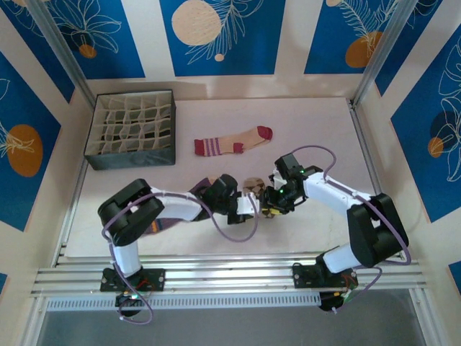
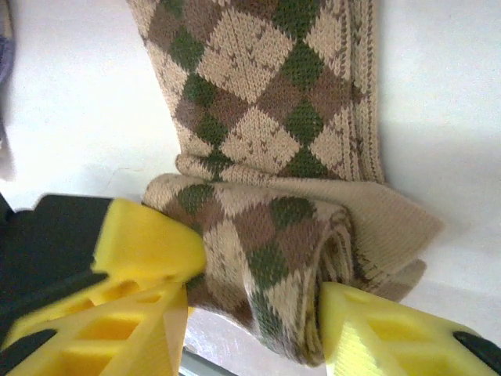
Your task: Roll the socks
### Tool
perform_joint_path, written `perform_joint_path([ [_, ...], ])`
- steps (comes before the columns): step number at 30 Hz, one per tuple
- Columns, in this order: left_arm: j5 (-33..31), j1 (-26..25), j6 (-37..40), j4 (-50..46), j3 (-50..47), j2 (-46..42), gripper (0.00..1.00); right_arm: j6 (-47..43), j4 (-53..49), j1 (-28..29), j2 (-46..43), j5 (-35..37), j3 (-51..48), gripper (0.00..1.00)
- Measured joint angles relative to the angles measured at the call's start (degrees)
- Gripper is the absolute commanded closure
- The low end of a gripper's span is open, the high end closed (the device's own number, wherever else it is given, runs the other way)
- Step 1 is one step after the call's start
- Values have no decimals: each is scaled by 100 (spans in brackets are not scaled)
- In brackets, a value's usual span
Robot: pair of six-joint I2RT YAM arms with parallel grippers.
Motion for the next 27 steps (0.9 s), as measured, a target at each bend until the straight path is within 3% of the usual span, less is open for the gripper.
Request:
perform_joint_path([
  [8,1309,446,-518,-1644,1071,568,100,-37,595,0,-70,-144,-367,50],
  [13,1902,693,-1036,-2024,1392,890,100,-37,787,0,81,-229,-404,51],
  [15,2175,804,-1307,-2052,1453,1008,100,-44,855,0,87,-254,-409,58],
  [18,2446,925,-1596,-2092,1526,1128,100,-76,957,-7,153,-262,-402,80],
  [20,2516,953,-1694,-2079,1528,1158,100,-48,929,-39,299,-269,-350,88],
  [23,2465,955,-1773,-1810,1373,1106,83,37,684,-101,662,-313,-50,95],
  [27,2103,940,-1731,-1102,734,680,77,140,439,-114,1032,-455,264,99],
])
